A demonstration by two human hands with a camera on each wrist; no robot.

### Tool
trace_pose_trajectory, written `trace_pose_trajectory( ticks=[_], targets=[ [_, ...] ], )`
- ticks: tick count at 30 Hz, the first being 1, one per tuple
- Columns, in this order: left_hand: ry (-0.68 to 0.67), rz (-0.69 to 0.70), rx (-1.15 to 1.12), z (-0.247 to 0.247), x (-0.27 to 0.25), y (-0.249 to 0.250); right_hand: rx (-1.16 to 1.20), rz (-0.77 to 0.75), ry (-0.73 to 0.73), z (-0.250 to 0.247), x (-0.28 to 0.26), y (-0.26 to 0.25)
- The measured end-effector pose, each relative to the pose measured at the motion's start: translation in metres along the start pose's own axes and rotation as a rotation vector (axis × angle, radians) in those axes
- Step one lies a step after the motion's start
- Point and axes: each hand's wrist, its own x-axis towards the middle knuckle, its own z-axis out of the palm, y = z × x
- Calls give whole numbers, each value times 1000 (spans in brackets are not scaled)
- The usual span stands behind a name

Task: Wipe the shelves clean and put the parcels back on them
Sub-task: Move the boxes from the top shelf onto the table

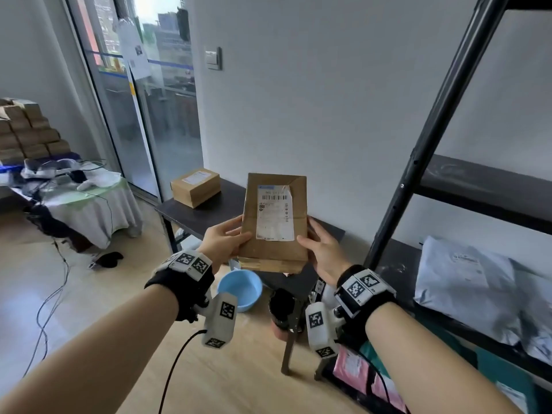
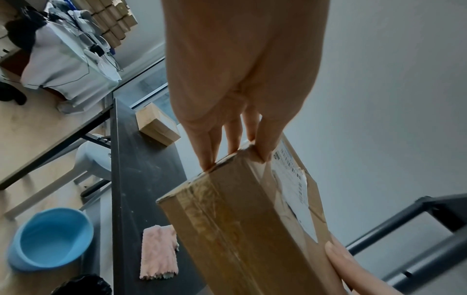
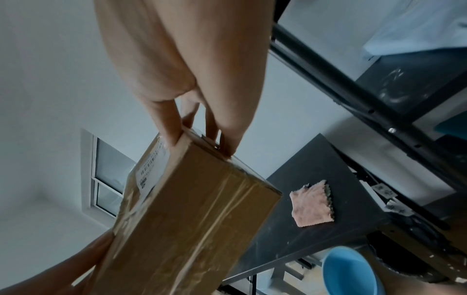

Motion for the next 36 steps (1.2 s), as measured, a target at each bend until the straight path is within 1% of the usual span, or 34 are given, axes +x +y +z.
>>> trace_pose_trajectory(
  ticks=[3, 6, 9, 13, 15, 20, 24, 28, 31, 36],
  targets=[
    [21, -24, 16, -25, 41, -10, -13, 31, -28, 15, 43, 22],
    [42, -58, 35, -48, 86, -17, 46, 90, -53, 29, 89, 40],
    [42, -102, 60, -69, 128, -19, 1, 150, -63, 42, 141, 60],
    [36, -164, 73, -100, 183, -20, -18, 181, -48, 59, 209, 80],
    [52, -171, 78, -117, 212, -20, -18, 188, -47, 72, 241, 88],
    [40, -224, 118, -161, 284, -19, -37, 234, -29, 104, 310, 119],
    [74, -281, 181, -196, 350, -28, -4, 301, 20, 129, 364, 143],
    [16, -357, 238, -225, 413, -33, 39, 361, 117, 151, 409, 159],
    [-41, -381, 292, -243, 454, -36, 63, 411, 188, 166, 435, 169],
    [-143, -415, 385, -266, 508, -42, 56, 467, 259, 188, 471, 184]
  ],
)
